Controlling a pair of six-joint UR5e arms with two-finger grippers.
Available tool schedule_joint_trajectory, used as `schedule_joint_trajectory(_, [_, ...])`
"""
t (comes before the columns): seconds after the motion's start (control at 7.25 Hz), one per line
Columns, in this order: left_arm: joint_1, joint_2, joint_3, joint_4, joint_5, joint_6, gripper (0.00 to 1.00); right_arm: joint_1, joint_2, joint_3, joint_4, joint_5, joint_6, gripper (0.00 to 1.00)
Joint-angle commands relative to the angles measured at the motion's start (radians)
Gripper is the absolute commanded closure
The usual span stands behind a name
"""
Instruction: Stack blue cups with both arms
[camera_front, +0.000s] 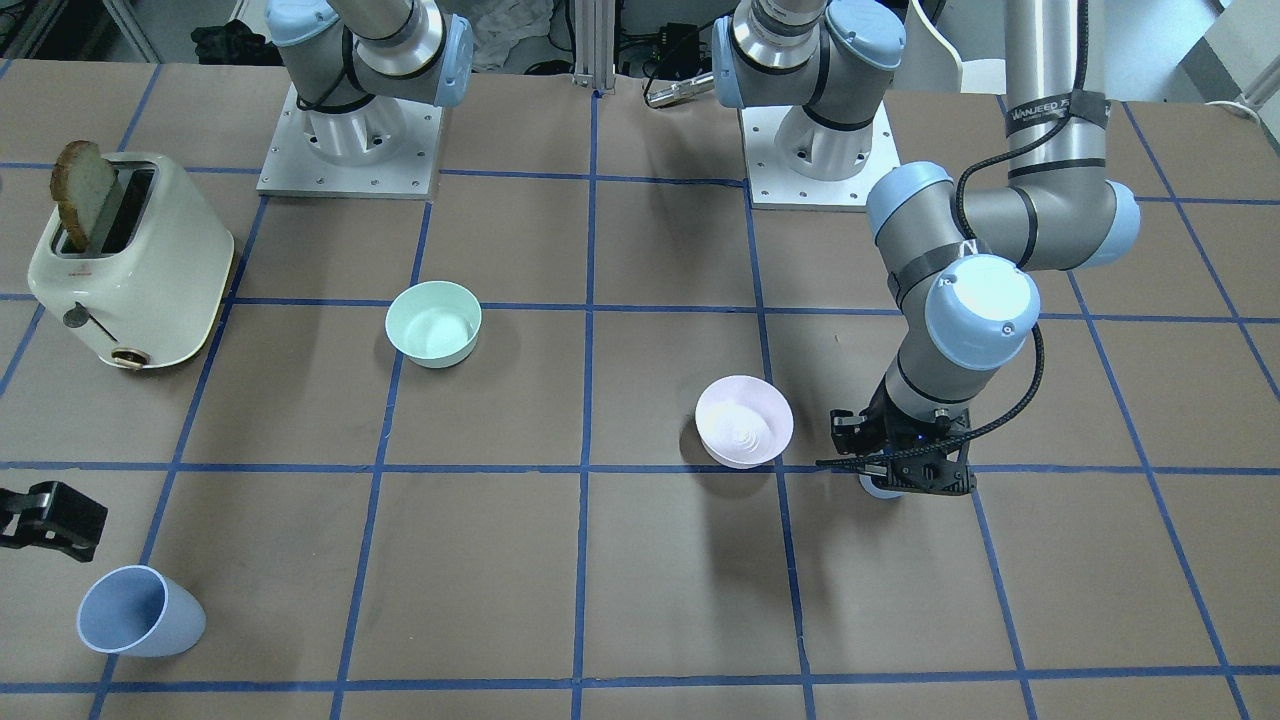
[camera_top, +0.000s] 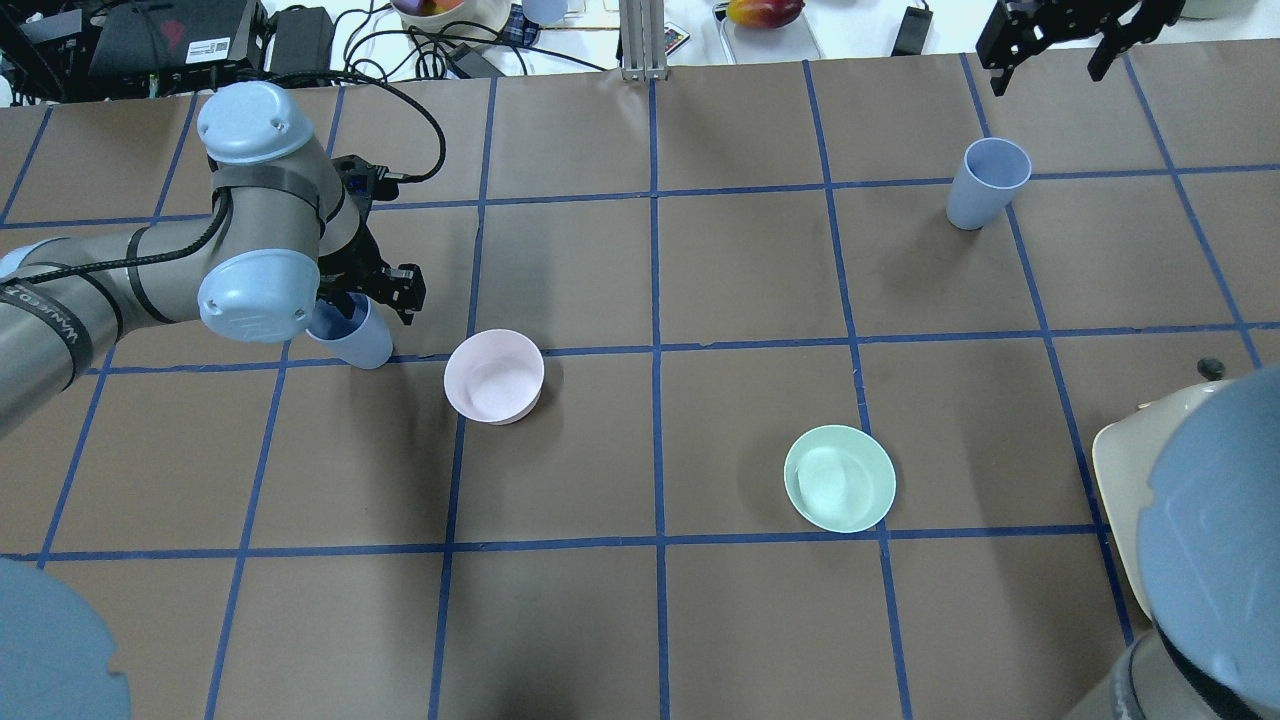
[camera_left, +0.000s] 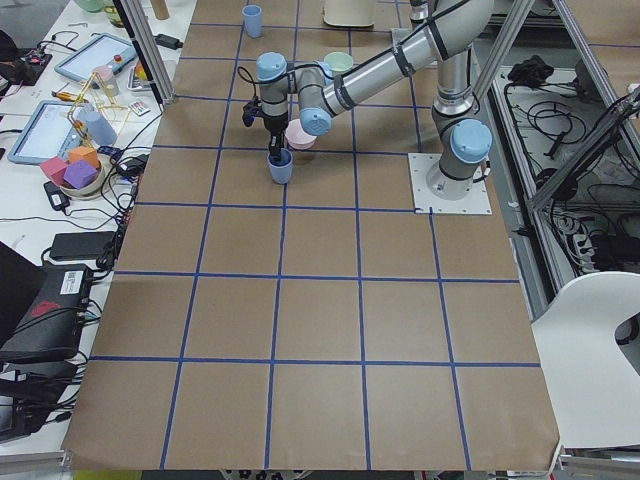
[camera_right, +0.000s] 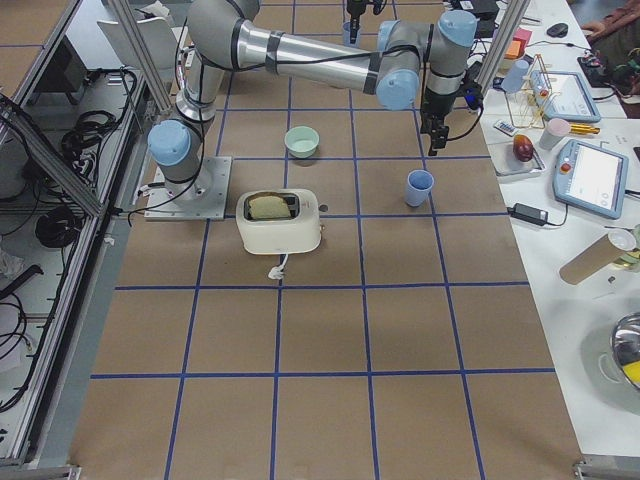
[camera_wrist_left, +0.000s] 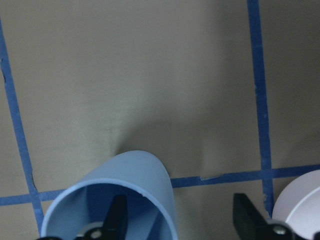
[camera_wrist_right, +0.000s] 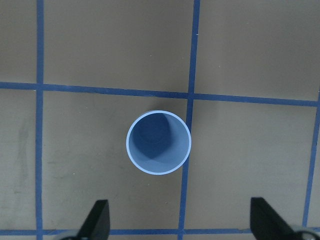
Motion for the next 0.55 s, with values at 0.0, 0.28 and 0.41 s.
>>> schedule_joint_trajectory(0.0, [0.0,-0.009,0.031,0.007,0.018,-0.003,1.0,-0.025,0.064,-0.013,-0.003,0.002,-0.052,0.0])
schedule_joint_trajectory(0.28, [-0.059,-0.014,0.138,-0.049,0.009,-0.185,1.0,-0.057,0.113,-0.013,-0.008,0.007,-0.104,0.0])
schedule_joint_trajectory(0.41, [-0.122,-0.02,0.23,-0.124,0.001,-0.269,1.0,-0.06,0.148,-0.013,-0.01,0.029,-0.095,0.0])
